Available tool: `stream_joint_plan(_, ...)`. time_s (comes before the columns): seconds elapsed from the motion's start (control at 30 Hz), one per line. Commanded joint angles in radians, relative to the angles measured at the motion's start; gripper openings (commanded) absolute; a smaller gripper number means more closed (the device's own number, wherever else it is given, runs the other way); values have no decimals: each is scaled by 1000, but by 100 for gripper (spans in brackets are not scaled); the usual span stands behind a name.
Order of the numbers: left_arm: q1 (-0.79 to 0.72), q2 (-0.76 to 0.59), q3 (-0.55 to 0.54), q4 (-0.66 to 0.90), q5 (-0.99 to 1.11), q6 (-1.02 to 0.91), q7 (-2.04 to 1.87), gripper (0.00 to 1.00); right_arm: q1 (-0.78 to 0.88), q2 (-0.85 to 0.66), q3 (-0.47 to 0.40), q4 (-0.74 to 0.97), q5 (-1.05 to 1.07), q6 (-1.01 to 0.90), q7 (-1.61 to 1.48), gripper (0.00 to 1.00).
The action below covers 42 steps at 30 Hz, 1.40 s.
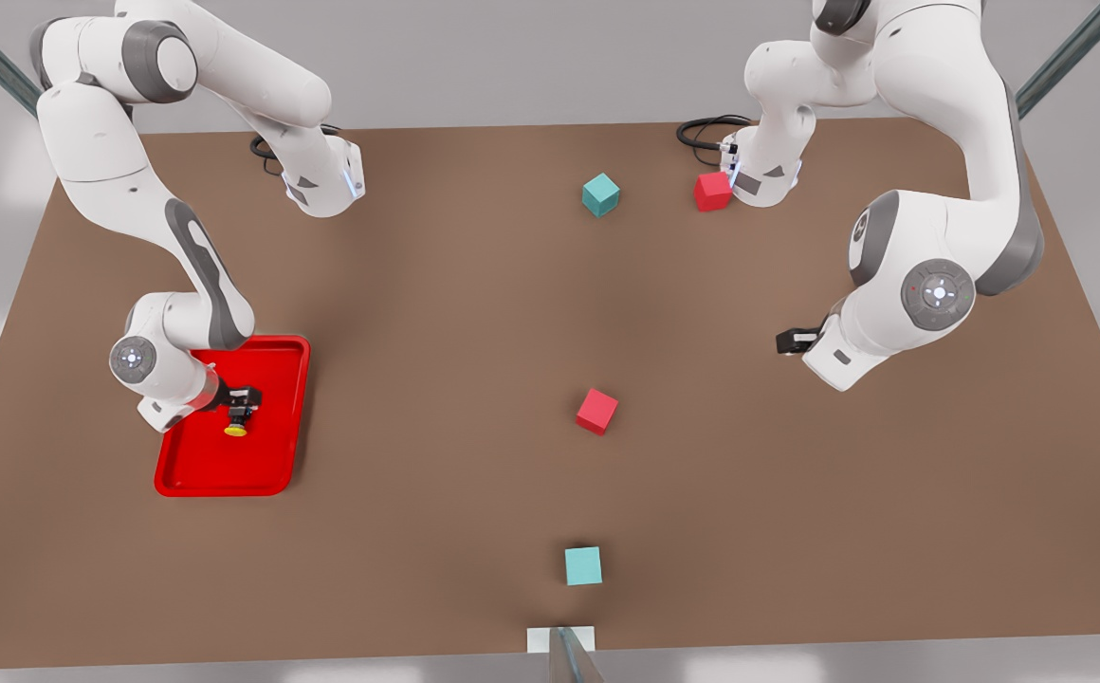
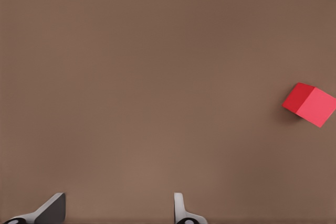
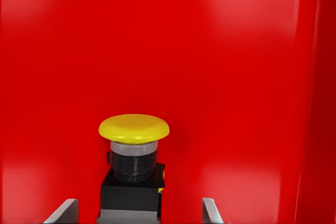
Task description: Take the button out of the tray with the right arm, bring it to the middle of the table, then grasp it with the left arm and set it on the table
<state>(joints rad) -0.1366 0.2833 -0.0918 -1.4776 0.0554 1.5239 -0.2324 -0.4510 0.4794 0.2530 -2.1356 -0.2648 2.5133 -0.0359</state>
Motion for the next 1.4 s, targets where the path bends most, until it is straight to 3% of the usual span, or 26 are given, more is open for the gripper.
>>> stream_joint_plan(0.0, 0, -1, 0, 0, 1, -1, -15, 100, 0, 5, 0, -1, 3, 18, -18, 89)
stream_joint_plan(0.1, -9, -1, 0, 0, 1, -2, -25, 100, 2, 13, 0, -1, 3, 22, -18, 86)
stream_joint_plan(0.17, -9, -3, 0, 0, 1, -2, -27, 100, 2, 15, 2, -1, 3, 24, -16, 79)
stream_joint_plan(0.37, -11, -3, 0, 0, 1, -4, -27, 100, 0, 15, 2, -1, 3, 24, -18, 43)
stream_joint_plan(0.73, -21, -4, -5, 5, 3, -10, -65, 100, -2, -7, 2, -1, 7, 18, -19, 35)
stream_joint_plan(0.93, -21, -9, -6, 8, 6, -18, -65, 100, -37, -166, 161, 0, 32, -220, 54, 34)
stream_joint_plan(1.0, -20, -7, -6, 10, 6, -16, -65, 100, 35, -189, 200, 6, 93, -260, 140, 35)
stream_joint_plan(1.13, -21, -18, -6, 11, 6, -16, -67, 100, 324, -153, 183, 71, 266, -283, 356, 34)
stream_joint_plan(1.33, -23, -19, -6, 11, 6, -15, -67, 100, 1009, -53, -325, 232, 544, -301, 468, 35)
stream_joint_plan(1.37, -23, -18, -6, 11, 6, -13, -67, 100, 1084, -33, -370, 252, 587, -307, 488, 35)
